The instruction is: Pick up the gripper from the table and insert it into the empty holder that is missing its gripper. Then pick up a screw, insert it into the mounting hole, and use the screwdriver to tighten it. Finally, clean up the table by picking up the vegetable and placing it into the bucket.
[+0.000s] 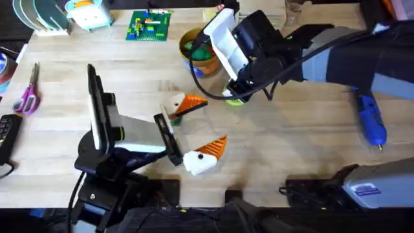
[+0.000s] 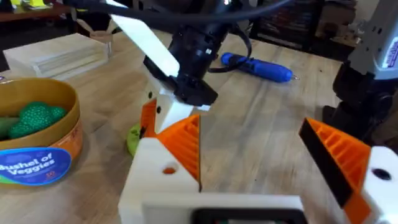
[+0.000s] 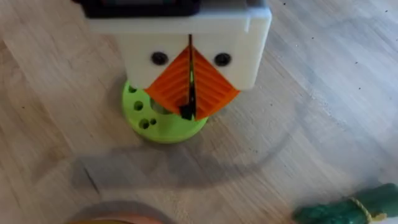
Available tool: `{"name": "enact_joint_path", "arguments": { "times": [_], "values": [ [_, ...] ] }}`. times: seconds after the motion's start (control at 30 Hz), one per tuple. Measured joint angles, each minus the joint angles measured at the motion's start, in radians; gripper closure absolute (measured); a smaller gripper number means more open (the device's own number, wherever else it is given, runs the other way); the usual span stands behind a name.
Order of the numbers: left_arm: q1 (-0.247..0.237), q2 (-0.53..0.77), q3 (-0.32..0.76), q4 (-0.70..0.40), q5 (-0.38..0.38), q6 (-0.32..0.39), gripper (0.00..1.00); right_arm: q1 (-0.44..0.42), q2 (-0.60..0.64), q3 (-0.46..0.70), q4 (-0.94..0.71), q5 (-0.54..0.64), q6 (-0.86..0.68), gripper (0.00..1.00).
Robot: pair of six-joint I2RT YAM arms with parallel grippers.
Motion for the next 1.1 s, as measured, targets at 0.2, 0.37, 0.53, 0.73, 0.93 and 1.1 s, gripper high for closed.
{"name": "enact_joint_path", "arguments": {
  "times": [0.2, 0.37, 0.53, 0.73, 0.93, 1.1],
  "values": [
    [0.000, 0.000, 0.000, 0.000, 0.000, 0.000, 0.008, 0.000, 0.000, 0.000, -0.001, -0.001, 0.008, 0.995],
    [0.000, 0.000, 0.000, 0.000, 0.000, 0.000, 0.008, 0.000, 0.001, 0.000, -0.002, -0.002, 0.028, 0.995],
    [0.000, 0.000, 0.000, 0.000, 0.000, 0.000, 0.009, 0.000, 0.003, 0.000, -0.002, -0.002, 0.035, 0.995],
    [0.000, 0.000, 0.000, 0.000, 0.000, 0.000, 0.008, 0.000, 0.006, 0.000, -0.001, -0.002, 0.039, 0.980],
    [0.000, 0.000, 0.000, 0.000, 0.000, 0.000, 0.008, 0.000, 0.006, 0.000, 0.003, -0.002, 0.042, 0.840],
    [0.000, 0.000, 0.000, 0.000, 0.000, 0.000, 0.008, 0.000, 0.004, 0.000, 0.004, -0.002, 0.057, 0.647]
  ]
}}
